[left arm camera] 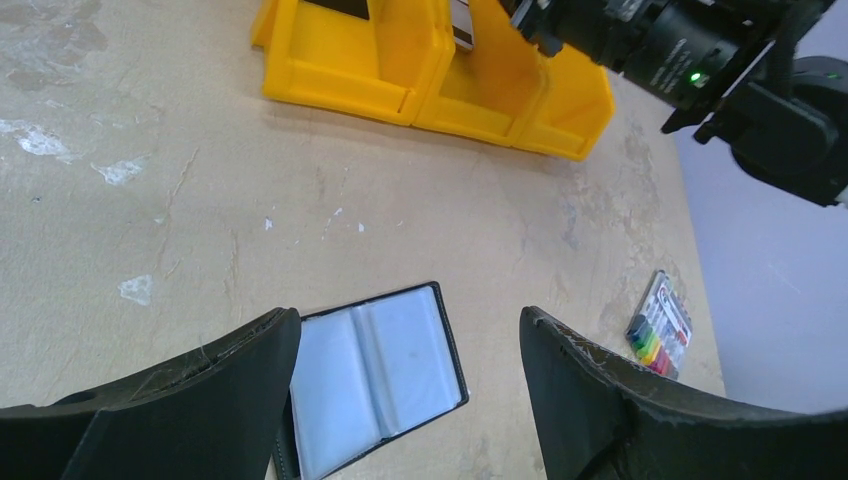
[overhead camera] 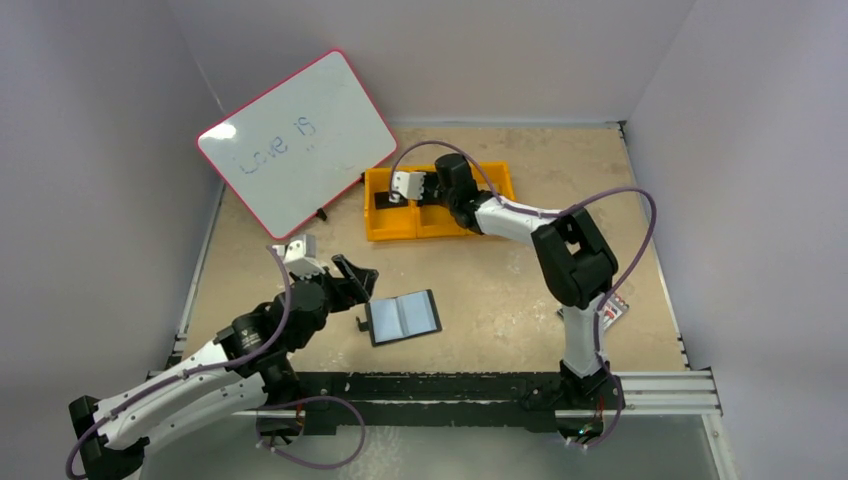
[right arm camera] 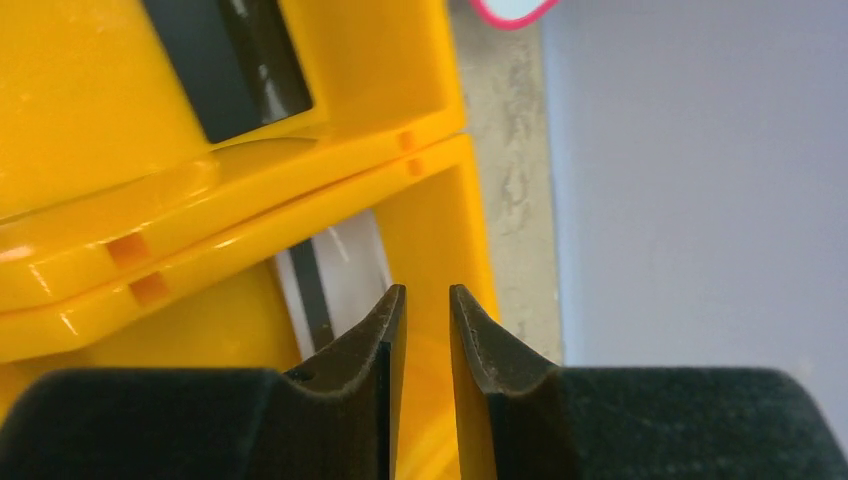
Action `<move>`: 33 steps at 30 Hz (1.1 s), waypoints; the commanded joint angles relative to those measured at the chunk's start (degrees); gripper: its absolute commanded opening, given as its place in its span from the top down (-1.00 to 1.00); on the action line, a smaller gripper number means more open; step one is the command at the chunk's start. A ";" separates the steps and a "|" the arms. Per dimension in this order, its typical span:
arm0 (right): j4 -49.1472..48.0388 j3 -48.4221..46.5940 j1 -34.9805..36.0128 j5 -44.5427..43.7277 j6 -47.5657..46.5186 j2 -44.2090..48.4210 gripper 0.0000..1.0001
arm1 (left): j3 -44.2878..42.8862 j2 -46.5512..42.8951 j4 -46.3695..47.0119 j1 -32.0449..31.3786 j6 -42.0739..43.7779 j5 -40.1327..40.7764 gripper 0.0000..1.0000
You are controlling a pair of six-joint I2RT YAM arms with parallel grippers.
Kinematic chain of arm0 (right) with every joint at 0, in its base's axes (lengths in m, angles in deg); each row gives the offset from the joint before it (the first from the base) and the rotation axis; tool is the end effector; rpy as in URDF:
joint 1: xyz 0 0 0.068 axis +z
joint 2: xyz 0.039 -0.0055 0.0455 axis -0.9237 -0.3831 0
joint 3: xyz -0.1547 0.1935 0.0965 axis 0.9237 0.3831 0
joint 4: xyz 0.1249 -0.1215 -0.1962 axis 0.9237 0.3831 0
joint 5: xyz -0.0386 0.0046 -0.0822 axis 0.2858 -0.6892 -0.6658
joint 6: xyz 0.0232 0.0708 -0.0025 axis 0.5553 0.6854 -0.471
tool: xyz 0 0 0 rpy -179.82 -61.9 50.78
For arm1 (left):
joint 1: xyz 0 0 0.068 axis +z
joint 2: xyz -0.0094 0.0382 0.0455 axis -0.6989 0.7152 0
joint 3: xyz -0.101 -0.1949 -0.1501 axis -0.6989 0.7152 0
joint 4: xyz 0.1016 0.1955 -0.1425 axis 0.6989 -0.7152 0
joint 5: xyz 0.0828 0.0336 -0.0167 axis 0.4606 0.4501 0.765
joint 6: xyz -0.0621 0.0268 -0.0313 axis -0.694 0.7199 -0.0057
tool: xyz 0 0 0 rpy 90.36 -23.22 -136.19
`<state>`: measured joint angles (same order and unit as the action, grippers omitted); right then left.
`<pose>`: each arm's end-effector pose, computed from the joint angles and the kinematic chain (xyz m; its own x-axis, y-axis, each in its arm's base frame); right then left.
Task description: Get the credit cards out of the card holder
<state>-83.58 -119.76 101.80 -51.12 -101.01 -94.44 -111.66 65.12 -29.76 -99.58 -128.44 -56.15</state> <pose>0.4041 0.2757 0.1814 0.3242 -0.8265 -0.4603 -0.5584 0.2256 -0.7983 0.1193 -0.1113 0.2434 -0.4561 -0.5476 -0.7015 0.0414 0.7744 -0.6314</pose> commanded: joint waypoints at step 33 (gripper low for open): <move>13.04 -2.11 -1.54 7.20 56.18 3.13 1.00 | -2.34 3.03 4.20 0.05 -0.56 -2.30 -0.60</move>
<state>-71.66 -119.82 100.45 -44.55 -48.27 -92.04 -111.93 68.96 -27.03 -99.58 -128.24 -59.21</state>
